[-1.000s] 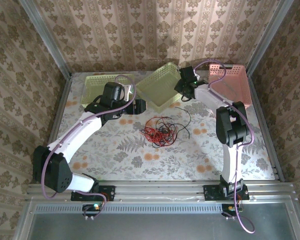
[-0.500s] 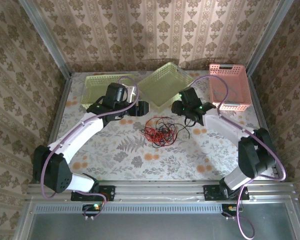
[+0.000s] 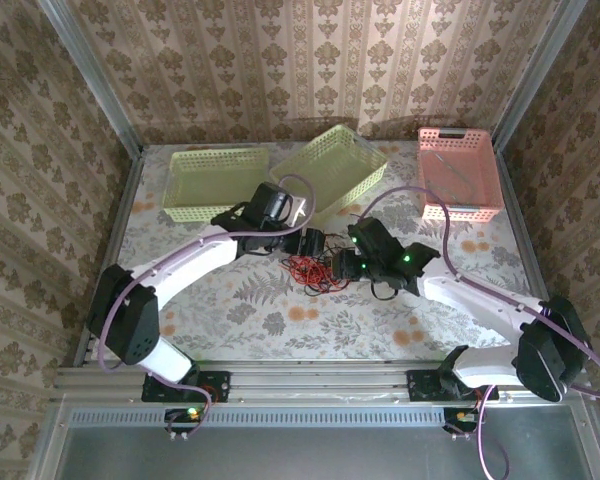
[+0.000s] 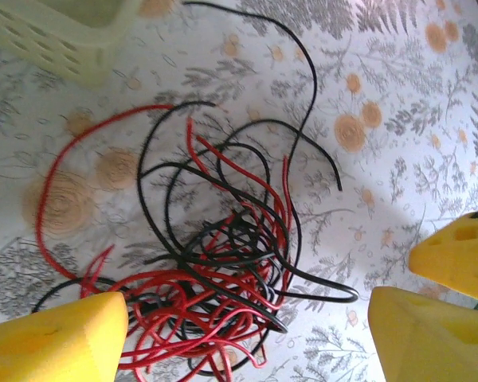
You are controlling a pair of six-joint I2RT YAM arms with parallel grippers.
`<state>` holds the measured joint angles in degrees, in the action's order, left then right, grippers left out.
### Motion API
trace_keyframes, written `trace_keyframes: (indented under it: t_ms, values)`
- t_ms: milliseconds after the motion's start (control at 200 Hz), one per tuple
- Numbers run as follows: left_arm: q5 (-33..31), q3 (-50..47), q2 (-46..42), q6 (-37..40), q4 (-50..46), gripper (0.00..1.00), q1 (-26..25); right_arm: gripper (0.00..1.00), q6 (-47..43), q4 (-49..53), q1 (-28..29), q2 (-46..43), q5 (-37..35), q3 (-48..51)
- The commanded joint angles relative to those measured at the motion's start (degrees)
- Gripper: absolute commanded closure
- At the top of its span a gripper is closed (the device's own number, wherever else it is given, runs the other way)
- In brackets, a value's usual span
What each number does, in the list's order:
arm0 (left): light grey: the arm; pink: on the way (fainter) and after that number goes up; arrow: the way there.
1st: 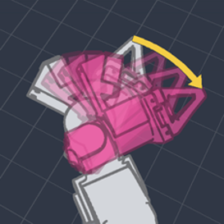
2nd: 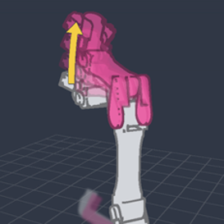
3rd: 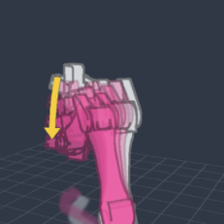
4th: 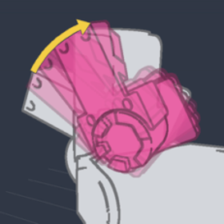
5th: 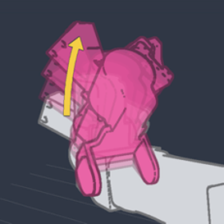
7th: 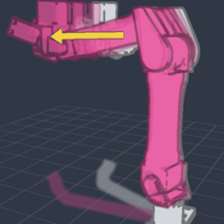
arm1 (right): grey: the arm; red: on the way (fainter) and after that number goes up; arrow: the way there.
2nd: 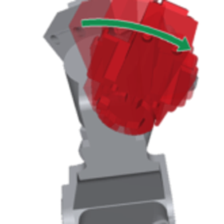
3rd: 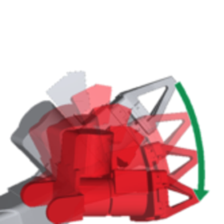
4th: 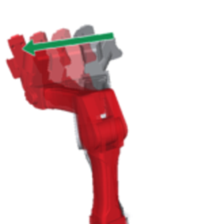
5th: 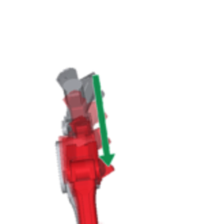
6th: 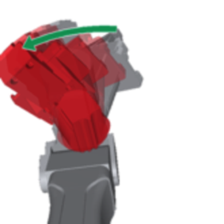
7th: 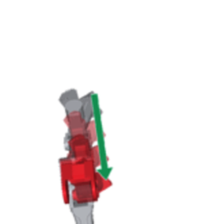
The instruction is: Untangle the cables
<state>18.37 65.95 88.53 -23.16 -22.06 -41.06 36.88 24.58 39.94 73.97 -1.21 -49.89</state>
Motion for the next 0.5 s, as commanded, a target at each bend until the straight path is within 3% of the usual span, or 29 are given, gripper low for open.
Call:
trace_keyframes:
  t_ms: [0, 170, 315, 495]
  values:
    - [0.70, 1.14, 1.43, -0.69, -1.83, 0.20, -0.73, 0.54, 4.10, -3.60, 0.31, 0.18, 0.95, 4.27]
    - [-0.29, 1.83, 3.84, -1.12, -2.97, 0.20, -0.38, 0.63, 1.32, -3.76, 0.40, 4.47, 3.25, 2.78]
    - [-2.37, 1.41, 5.59, -1.65, -3.10, 0.21, 0.17, 0.76, -2.05, -3.63, 0.31, 5.39, 2.80, 1.81]
    - [-3.92, 3.96, 8.37, 0.67, -6.68, 0.30, 2.37, 0.96, -4.18, -2.47, -0.01, 4.34, 2.77, 0.47]
